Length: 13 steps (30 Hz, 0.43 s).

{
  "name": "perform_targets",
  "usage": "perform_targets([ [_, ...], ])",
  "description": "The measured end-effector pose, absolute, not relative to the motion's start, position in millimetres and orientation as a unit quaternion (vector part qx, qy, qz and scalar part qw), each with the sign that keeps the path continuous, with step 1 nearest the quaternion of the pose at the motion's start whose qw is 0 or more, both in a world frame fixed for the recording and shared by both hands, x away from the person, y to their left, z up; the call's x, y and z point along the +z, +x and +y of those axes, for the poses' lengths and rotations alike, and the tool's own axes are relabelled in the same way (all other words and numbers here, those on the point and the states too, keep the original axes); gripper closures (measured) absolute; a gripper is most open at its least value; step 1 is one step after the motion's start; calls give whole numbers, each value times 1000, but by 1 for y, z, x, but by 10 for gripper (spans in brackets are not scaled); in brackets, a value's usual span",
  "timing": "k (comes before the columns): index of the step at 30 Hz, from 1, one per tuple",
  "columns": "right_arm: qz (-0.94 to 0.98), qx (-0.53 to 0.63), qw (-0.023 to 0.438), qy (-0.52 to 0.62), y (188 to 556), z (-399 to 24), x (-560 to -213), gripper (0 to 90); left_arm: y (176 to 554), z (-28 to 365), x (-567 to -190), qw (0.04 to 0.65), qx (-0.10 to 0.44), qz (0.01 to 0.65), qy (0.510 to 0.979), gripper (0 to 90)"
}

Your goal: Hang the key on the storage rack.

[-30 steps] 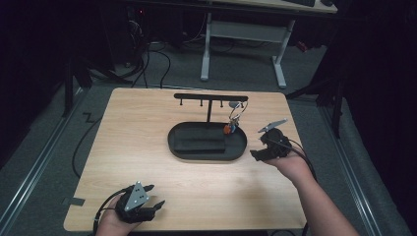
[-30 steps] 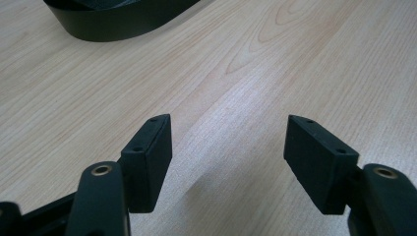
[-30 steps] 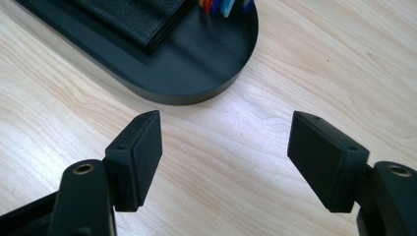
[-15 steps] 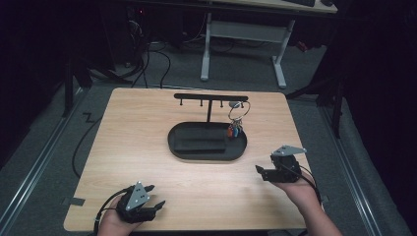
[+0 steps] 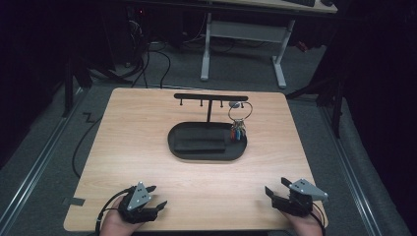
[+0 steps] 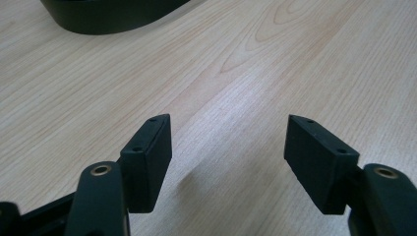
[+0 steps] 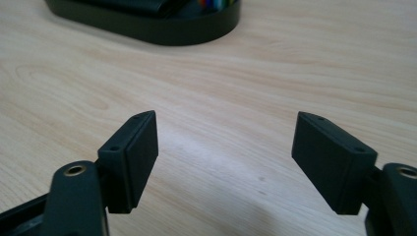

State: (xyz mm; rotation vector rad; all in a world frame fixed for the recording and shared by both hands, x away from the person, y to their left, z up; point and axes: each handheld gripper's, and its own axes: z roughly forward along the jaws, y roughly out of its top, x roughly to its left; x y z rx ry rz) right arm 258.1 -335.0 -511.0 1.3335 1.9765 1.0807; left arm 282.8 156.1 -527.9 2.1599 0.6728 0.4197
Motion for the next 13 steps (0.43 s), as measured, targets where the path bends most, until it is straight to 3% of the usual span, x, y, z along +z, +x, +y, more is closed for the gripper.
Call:
perform_targets([
  [13,710,400,251,522,257,-345,-522,263,285,156,-528,408,165,264,858,350],
])
